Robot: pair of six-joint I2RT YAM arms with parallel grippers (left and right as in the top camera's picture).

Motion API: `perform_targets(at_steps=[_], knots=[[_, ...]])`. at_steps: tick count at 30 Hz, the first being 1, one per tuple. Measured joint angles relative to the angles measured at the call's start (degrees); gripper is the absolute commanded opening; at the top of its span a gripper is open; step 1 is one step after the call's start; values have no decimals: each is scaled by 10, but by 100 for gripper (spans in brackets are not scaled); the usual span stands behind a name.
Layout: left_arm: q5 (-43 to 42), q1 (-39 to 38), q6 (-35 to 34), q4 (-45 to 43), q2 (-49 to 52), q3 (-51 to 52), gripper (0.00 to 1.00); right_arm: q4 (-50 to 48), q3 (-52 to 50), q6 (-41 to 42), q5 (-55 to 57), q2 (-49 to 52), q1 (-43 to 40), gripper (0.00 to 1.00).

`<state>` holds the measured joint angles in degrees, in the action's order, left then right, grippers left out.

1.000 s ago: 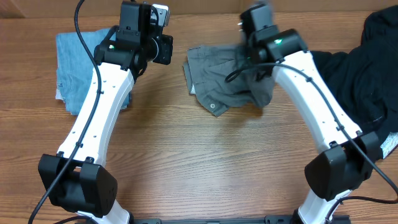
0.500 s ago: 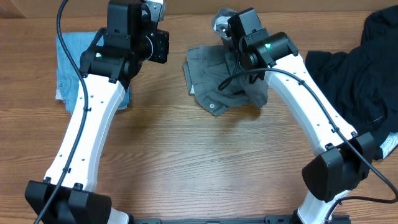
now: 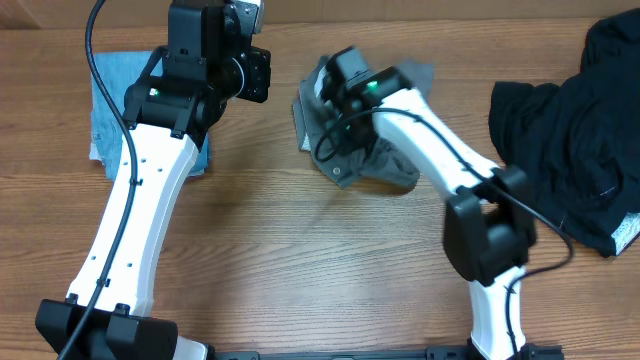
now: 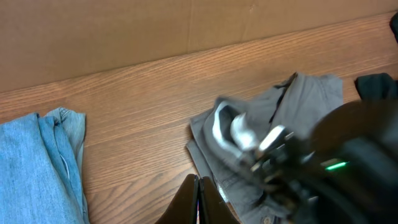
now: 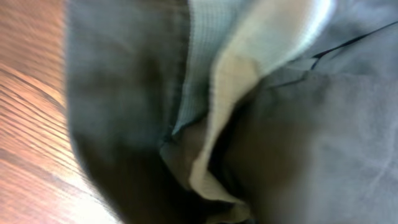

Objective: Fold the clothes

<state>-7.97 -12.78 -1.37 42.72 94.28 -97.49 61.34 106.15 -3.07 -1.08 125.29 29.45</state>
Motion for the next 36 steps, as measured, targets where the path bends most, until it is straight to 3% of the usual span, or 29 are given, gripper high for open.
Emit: perform_targets(at_steps=[1, 2, 5, 6, 16, 23, 25, 30, 32, 36], knots=[[0, 0, 0, 0, 0, 0, 6, -1, 0, 1, 0, 10, 4, 40], [0, 0, 0, 0, 0, 0, 6, -1, 0, -2, 0, 11, 6, 60], [0, 0, 0, 0, 0, 0, 6, 2, 2, 0, -9, 17, 14, 93], [0, 0, 0, 0, 0, 0, 7, 9, 7, 0, -14, 17, 15, 96], [0, 0, 0, 8, 0, 0, 5, 88, 115, 7, -19, -24, 1, 100], [0, 0, 0, 27, 0, 0, 4, 98, 140, 77, -26, -125, -94, 100], [0, 0, 0, 31, 0, 0, 4, 101, 139, 111, -30, -133, -141, 94], [-23, 0, 2, 29, 1, 9, 4, 83, 78, 186, -61, -120, -257, 18], [-40, -3, 5, 16, 8, 24, 4, 65, 49, 203, -80, -106, -276, 4], [-61, -26, 15, -43, 47, 75, 4, 26, -2, 226, -126, -70, -294, 4]])
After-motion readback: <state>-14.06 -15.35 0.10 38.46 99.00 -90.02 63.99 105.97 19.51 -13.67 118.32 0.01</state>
